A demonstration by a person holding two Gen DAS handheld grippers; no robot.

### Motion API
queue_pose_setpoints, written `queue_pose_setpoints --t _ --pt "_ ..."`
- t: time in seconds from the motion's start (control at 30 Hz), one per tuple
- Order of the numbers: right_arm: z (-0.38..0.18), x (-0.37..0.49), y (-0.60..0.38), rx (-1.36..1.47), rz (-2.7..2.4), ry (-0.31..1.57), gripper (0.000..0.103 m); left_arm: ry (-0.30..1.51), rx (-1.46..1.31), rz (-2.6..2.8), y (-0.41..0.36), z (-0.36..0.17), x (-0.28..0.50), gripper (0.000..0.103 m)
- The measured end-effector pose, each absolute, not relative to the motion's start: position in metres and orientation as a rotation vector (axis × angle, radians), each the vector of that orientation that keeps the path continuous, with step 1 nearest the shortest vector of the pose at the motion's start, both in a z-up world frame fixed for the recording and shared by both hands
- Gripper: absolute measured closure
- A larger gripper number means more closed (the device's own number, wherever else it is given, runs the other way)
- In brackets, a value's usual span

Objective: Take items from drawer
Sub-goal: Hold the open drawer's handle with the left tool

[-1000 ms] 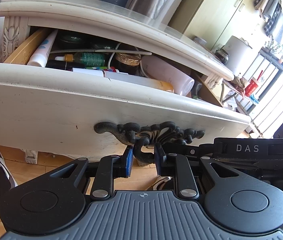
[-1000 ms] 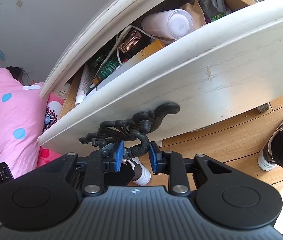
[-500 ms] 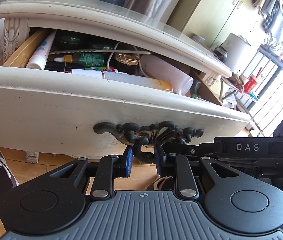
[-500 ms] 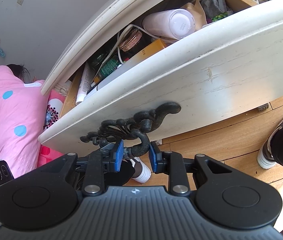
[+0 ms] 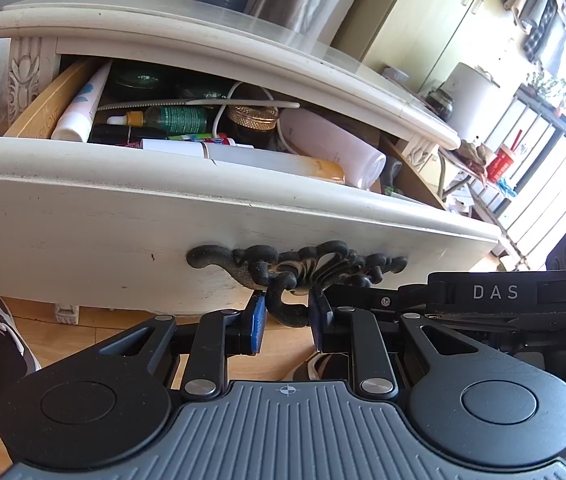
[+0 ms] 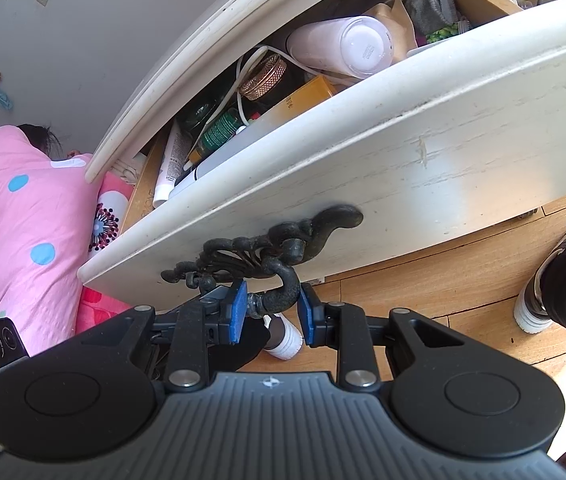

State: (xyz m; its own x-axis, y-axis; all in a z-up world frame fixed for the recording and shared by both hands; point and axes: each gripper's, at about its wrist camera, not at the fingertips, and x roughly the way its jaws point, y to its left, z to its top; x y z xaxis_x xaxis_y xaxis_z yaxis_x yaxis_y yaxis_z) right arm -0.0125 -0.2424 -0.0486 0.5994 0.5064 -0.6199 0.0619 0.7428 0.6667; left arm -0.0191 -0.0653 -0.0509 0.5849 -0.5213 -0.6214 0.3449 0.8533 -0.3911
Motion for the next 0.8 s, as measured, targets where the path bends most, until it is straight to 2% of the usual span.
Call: queue_pose_setpoints --t 0.8 --pt "-0.0453 -0.0111 -0.2483 0.697 0.297 0.927 0.075 0.804 -0.228 -0.495 -0.0626 -0.0498 -0.0181 0.079"
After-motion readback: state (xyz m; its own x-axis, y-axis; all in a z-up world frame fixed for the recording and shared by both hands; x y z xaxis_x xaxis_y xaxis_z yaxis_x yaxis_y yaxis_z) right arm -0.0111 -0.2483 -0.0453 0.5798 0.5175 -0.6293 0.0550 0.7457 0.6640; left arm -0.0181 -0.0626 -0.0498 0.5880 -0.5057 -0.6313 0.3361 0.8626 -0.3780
